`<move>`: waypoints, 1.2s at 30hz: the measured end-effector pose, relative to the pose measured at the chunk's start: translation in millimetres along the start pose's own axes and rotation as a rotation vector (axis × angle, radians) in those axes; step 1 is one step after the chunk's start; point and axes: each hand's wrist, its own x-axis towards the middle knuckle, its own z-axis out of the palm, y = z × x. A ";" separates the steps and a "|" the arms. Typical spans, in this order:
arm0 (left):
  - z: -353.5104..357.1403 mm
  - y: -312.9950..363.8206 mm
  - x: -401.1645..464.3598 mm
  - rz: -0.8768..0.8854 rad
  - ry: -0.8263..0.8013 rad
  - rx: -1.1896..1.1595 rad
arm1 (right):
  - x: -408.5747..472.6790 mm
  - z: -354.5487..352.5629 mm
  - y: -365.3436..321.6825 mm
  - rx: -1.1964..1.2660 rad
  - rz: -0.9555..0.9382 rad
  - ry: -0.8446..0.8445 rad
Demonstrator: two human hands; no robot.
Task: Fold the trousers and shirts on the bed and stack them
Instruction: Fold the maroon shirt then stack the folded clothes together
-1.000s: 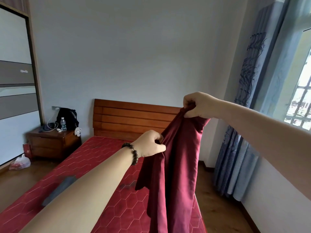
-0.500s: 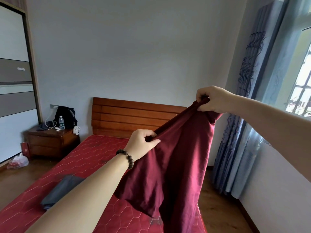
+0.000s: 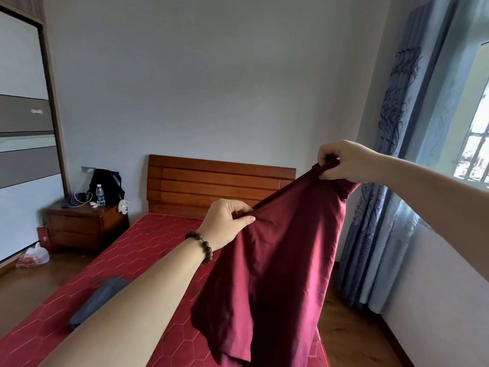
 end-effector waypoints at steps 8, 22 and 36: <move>-18.7 -15.4 3.1 0.012 -0.117 0.037 | 9.2 5.4 -6.7 0.041 -0.005 -0.084; -18.6 -72.9 -29.6 -0.054 -0.111 0.128 | 46.7 43.2 -63.2 0.116 0.004 -0.055; -8.1 -144.0 -78.0 -0.213 -0.217 0.117 | 83.3 69.1 -92.9 0.039 0.033 -0.025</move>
